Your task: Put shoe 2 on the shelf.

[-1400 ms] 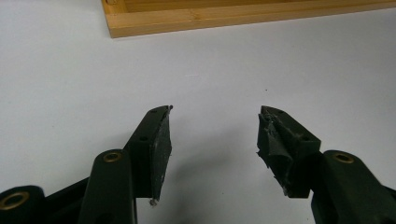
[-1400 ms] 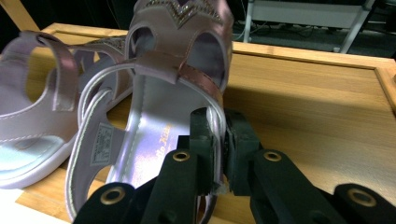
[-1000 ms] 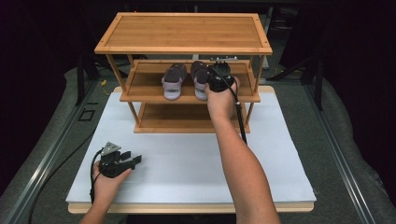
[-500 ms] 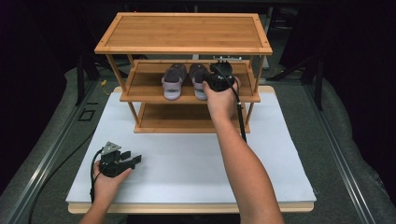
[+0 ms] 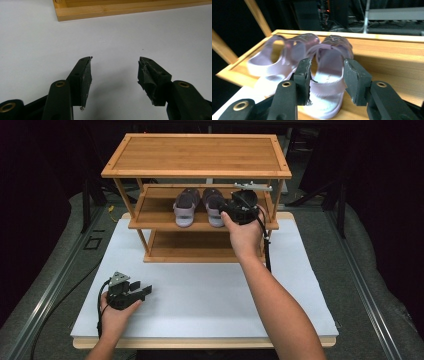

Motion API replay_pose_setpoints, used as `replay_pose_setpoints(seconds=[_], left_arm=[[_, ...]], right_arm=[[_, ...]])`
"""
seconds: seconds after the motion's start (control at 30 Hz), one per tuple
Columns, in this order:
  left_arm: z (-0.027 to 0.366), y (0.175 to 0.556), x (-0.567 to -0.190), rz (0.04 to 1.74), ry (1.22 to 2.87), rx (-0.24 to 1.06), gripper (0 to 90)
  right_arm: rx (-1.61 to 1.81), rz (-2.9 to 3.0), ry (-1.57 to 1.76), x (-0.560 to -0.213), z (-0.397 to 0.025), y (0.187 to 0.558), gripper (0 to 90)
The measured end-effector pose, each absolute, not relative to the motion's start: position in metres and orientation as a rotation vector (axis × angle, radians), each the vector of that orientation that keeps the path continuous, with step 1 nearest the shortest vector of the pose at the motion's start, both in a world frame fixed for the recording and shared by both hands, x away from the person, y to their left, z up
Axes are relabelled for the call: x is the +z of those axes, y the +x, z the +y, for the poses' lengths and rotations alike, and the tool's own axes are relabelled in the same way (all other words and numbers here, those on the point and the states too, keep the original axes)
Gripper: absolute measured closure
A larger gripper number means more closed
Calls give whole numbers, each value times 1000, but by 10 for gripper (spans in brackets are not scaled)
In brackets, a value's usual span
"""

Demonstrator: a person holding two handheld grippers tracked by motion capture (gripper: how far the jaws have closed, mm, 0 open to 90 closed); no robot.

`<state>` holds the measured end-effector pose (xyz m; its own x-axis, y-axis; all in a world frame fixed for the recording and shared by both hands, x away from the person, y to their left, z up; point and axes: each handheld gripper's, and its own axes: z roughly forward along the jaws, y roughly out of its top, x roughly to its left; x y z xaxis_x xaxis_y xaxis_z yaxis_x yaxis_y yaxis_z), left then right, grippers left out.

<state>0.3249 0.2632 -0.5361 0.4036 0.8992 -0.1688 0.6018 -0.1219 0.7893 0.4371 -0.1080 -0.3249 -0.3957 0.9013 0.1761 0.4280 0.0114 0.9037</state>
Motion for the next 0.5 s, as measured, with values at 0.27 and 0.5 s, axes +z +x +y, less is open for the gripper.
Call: replay_pose_setpoints(seconds=[0.27,0.5], left_arm=[[263,323,-527,1281,1779,461,457],[254,328,-505,1241,1713,459,478]], right_arm=[[1373,1885,1283,-332,-123,408,578],[1349,1945,1235,-344,-137,390,581]])
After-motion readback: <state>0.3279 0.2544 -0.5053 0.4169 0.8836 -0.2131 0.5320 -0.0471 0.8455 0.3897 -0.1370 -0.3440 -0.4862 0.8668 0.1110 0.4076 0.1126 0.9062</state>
